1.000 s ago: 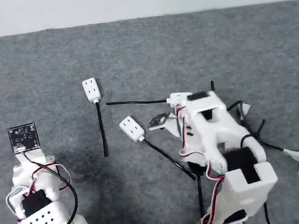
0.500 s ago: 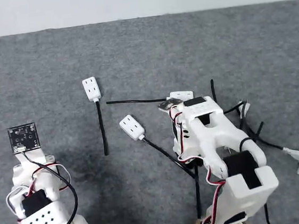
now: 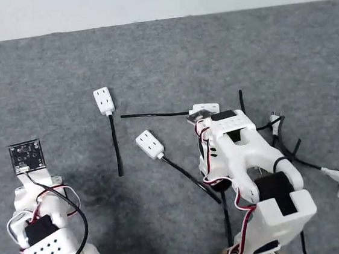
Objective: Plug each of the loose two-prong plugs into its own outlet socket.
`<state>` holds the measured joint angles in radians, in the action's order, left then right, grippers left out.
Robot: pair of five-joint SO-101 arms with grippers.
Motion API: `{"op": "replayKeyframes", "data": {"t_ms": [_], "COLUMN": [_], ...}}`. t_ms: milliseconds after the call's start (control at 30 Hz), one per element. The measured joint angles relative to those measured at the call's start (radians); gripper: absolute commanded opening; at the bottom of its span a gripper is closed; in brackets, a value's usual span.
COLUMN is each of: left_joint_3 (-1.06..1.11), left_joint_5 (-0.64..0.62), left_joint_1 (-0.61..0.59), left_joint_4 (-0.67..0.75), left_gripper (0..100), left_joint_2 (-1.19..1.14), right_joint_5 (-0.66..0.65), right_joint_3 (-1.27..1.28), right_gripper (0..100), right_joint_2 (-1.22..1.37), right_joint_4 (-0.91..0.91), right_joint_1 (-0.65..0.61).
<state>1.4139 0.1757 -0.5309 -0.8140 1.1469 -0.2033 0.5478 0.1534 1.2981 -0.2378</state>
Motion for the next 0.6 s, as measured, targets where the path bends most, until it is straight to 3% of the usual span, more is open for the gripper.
{"op": "replayKeyframes", "data": {"t_ms": [200,367,600], "left_joint_3": [0.000,0.000,0.000], "left_joint_5": [0.000,0.000,0.000], "left_joint_1": [0.000,0.000,0.000], "left_joint_4": [0.000,0.000,0.000], "left_gripper": [2,2,2], "left_joint_2": [0.000,0.000,0.000], "right_joint_5": [0.000,0.000,0.009], "right_joint_3": [-0.057,-0.256,-0.442], "right_gripper": [0.8,0.8,1.3], "right_joint_2": [-0.110,-0.250,-0.242], "right_joint_4": [0.186,0.428,0.456], "right_joint_1": [-0.002,-0.003,0.020]}}
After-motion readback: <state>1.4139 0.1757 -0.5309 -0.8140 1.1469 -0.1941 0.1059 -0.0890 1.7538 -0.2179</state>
